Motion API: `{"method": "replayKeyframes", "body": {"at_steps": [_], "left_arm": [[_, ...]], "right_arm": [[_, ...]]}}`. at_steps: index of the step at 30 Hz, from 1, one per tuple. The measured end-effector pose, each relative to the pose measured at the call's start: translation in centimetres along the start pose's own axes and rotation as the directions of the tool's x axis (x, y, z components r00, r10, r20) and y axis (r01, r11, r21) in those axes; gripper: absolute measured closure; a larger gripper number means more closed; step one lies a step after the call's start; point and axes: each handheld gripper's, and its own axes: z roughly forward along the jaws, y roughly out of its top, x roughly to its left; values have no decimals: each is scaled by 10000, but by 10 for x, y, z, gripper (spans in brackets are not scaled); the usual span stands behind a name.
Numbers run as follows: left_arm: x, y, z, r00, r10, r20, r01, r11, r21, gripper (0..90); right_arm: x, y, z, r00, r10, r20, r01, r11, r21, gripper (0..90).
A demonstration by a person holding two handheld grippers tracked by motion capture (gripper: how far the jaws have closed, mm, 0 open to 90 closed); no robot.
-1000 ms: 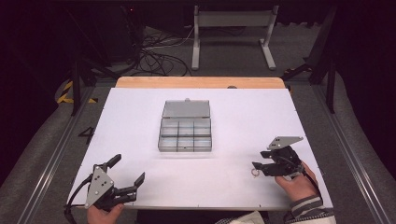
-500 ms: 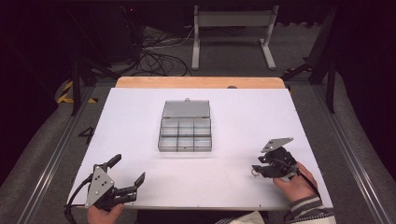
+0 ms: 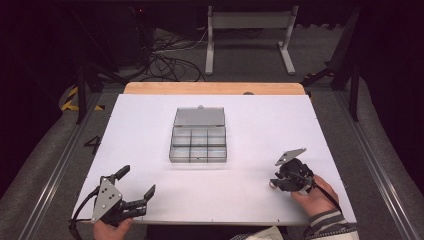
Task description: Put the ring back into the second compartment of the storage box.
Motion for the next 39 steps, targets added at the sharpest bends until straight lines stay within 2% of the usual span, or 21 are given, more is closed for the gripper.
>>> {"method": "replayKeyframes", "body": {"at_steps": [7, 16, 25, 28, 35, 39], "left_arm": [[0, 0, 1, 9999, 112, -14, -112, 9999, 12, 75], [0, 0, 1, 10000, 40, 11, -40, 10000, 28, 75], [0, 0, 1, 10000, 42, 21, -42, 10000, 15, 75], [0, 0, 1, 10000, 32, 30, -32, 10000, 24, 75], [0, 0, 1, 10000, 44, 8, -44, 10000, -1, 75], [0, 0, 0, 10000, 66, 20, -66, 10000, 16, 75]], "right_arm": [[2, 1, 3, 10000, -26, 53, 26, 9999, 143, 721], [2, 2, 6, 9999, -42, 110, 38, 9994, 354, 788], [1, 2, 8, 9999, 60, -92, -56, 9992, 393, 842], [1, 3, 8, 9996, 251, -157, -245, 9988, 412, 866], [1, 3, 8, 9995, 278, -143, -272, 9988, 410, 874], [1, 2, 5, 9995, 262, -192, -258, 9994, 212, 885]]}}
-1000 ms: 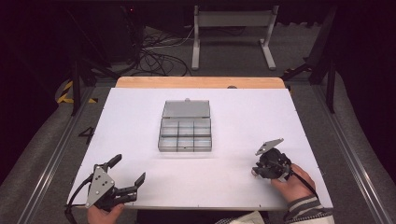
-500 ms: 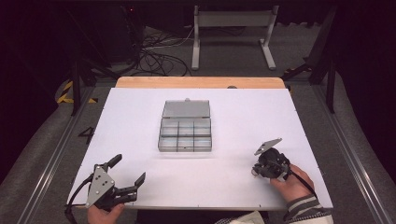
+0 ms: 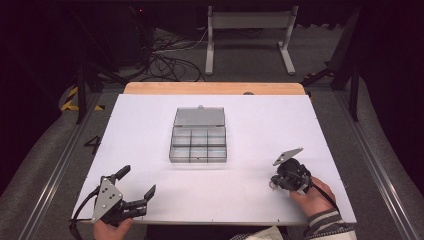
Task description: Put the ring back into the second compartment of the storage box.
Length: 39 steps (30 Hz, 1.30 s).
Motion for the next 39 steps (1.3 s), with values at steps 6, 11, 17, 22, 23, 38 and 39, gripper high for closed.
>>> {"method": "replayKeyframes", "body": {"at_steps": [6, 11, 17, 22, 23, 38, 39], "left_arm": [[0, 0, 0, 10000, 36, -23, -36, 10000, -14, 75], [0, 0, 0, 10000, -24, 5, 24, 10000, -5, 75], [0, 0, 0, 10000, 5, -16, -5, 10000, -14, 75], [-1, 0, 0, 10000, -80, 15, 80, 10000, -17, 75], [0, 0, 0, 10000, -22, 0, 22, 10000, -8, 75], [0, 0, 0, 10000, -45, 10, 45, 10000, -6, 75], [-1, 0, 0, 10000, -43, 8, 43, 10000, -4, 75]], "right_arm": [[0, -1, -5, 10000, -11, 32, 12, 9996, -295, 886], [0, -1, -11, 10000, -23, 93, 28, 9982, -606, 886], [1, -1, -17, 9998, -29, 189, 46, 9958, -910, 888], [2, -1, -19, 9997, -63, 241, 88, 9946, -1036, 887], [2, -1, -20, 9997, -71, 249, 97, 9943, -1066, 887], [6, 1, -40, 9988, -121, 470, 232, 9698, -2429, 888], [6, 1, -42, 9990, -112, 443, 222, 9662, -2570, 888]]}}
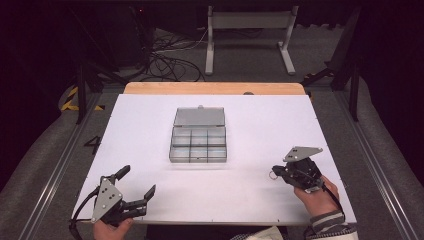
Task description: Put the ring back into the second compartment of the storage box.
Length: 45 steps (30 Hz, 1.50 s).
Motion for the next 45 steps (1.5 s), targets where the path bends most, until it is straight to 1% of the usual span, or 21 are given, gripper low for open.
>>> {"method": "replayKeyframes", "body": {"at_steps": [2, 5, 18, 22, 23, 25, 35, 38, 45], "left_arm": [[0, 0, 0, 10000, 31, -17, -31, 10000, -14, 75], [0, 0, 0, 10000, -25, -3, 25, 10000, -18, 75], [0, 0, 0, 10000, -9, -2, 9, 10000, -13, 75], [0, 0, 0, 10000, -24, 7, 24, 10000, -22, 76], [0, 0, 0, 10000, -18, 6, 18, 10000, -20, 75], [0, 0, 0, 10000, -23, 6, 23, 10000, -19, 75], [1, 0, 0, 10000, 3, -2, -3, 10000, -31, 75], [1, 0, -1, 10000, -54, 9, 54, 10000, -37, 75], [1, 0, -1, 10000, 5, -25, -5, 10000, -26, 75]], "right_arm": [[0, 1, -3, 10000, 32, -31, -32, 9997, -240, 888], [-1, 3, -6, 10000, 73, -38, -74, 9991, -428, 888], [1, 10, -8, 10000, -62, -20, 60, 9979, -643, 887], [2, 14, -8, 9999, -92, -124, 82, 9968, -795, 888], [2, 17, -8, 9998, -88, -192, 72, 9967, -812, 887], [2, 19, -7, 9998, -94, -195, 78, 9965, -834, 888], [8, 43, -2, 9983, -366, -444, 321, 9947, -981, 887], [9, 50, 0, 9979, -409, -496, 360, 9948, -956, 888], [13, 64, 5, 9965, -572, -613, 509, 9938, -987, 888]]}}
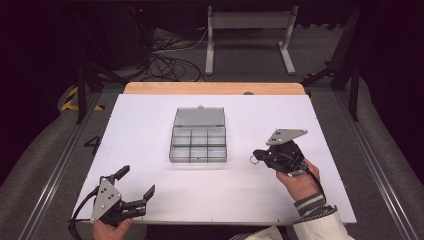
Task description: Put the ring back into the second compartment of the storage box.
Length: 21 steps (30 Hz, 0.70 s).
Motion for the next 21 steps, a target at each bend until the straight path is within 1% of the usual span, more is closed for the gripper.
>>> {"method": "replayKeyframes", "body": {"at_steps": [11, 18, 21], "left_arm": [[0, -1, -1, 10000, -74, 0, 74, 10000, -10, 76], [0, -1, -2, 10000, -1, -58, 1, 10000, -4, 76], [0, -1, -2, 10000, -29, -59, 29, 10000, 3, 76]], "right_arm": [[4, 15, 7, 9998, -98, -155, 97, 9999, -112, 887], [6, 21, 11, 9996, -239, -175, 237, 9996, -158, 887], [7, 25, 13, 9995, -258, -202, 254, 9995, -208, 888]]}}
